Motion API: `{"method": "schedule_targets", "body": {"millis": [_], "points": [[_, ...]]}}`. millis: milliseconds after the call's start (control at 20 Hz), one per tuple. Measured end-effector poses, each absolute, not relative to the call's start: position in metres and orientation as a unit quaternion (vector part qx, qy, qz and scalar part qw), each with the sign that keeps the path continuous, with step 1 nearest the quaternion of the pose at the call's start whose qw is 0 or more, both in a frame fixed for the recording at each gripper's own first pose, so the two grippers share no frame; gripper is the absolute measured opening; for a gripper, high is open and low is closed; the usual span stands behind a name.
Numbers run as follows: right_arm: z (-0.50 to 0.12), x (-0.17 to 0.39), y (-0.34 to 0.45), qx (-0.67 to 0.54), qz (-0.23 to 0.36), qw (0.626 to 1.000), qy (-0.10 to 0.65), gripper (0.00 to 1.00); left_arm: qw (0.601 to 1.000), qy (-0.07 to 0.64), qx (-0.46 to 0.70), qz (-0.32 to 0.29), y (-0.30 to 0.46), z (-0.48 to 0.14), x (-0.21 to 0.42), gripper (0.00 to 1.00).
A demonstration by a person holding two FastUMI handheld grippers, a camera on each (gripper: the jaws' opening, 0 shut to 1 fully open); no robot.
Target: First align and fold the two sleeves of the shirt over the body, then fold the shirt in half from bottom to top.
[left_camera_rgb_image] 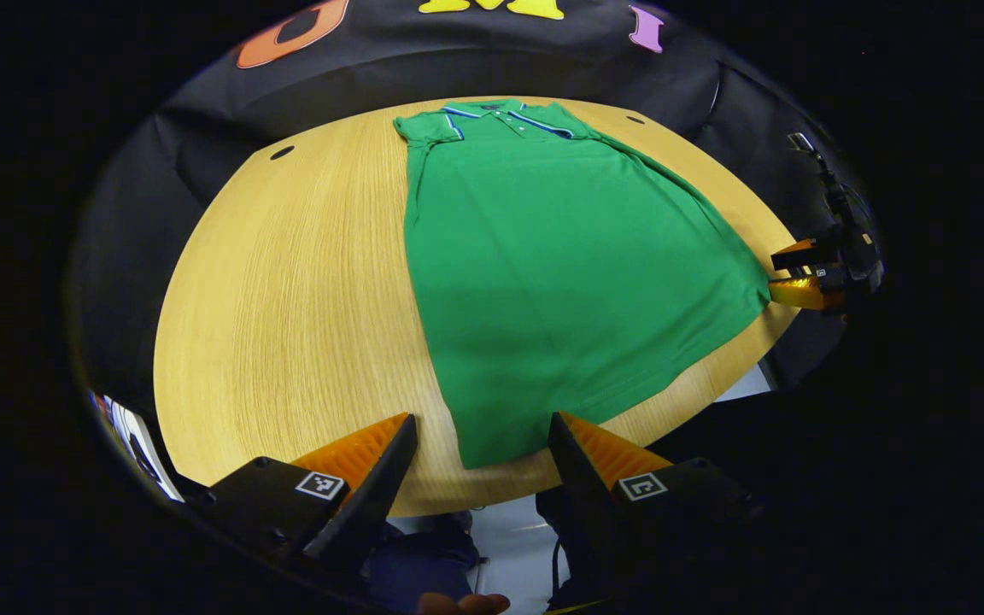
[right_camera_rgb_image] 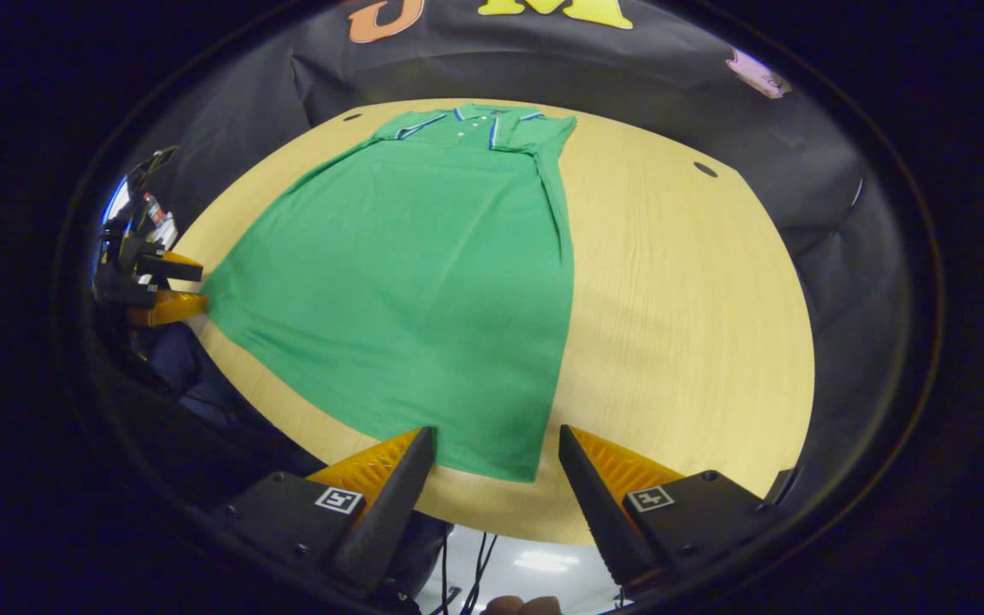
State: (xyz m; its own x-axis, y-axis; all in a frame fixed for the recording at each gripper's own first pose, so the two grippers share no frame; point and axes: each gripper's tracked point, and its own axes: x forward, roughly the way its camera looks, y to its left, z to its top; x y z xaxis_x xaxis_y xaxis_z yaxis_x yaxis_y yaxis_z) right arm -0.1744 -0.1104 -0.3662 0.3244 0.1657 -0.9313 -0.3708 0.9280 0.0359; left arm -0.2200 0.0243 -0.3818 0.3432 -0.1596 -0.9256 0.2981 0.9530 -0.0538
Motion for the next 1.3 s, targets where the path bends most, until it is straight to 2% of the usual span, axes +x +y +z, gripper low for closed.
{"method": "schedule_targets", "body": {"millis": [350, 400, 550, 600, 750, 1300], "points": [[-0.372, -0.172, -0.104, -0.087, 0.173, 0.802, 0.565, 0.95, 0.811, 0.566, 0.060, -0.134, 0.022, -0.390, -0.223, 1.00], [-0.372, -0.172, -0.103, -0.090, 0.178, 0.803, 0.561, 0.74, 0.813, 0.565, 0.054, -0.130, 0.021, -0.388, -0.221, 0.99], [-0.372, -0.173, -0.095, -0.100, 0.197, 0.794, 0.566, 0.08, 0.824, 0.554, 0.013, -0.114, 0.010, -0.388, -0.209, 0.28], [-0.369, -0.171, -0.092, -0.099, 0.201, 0.792, 0.568, 0.03, 0.822, 0.557, 0.001, -0.115, 0.007, -0.389, -0.208, 0.04], [-0.362, -0.166, -0.089, -0.073, 0.196, 0.793, 0.572, 0.02, 0.817, 0.564, -0.021, -0.120, 0.006, -0.385, -0.206, 0.04], [-0.296, -0.108, -0.091, -0.017, 0.175, 0.840, 0.513, 0.05, 0.858, 0.491, -0.027, -0.148, -0.002, -0.318, -0.156, 0.03]]}}
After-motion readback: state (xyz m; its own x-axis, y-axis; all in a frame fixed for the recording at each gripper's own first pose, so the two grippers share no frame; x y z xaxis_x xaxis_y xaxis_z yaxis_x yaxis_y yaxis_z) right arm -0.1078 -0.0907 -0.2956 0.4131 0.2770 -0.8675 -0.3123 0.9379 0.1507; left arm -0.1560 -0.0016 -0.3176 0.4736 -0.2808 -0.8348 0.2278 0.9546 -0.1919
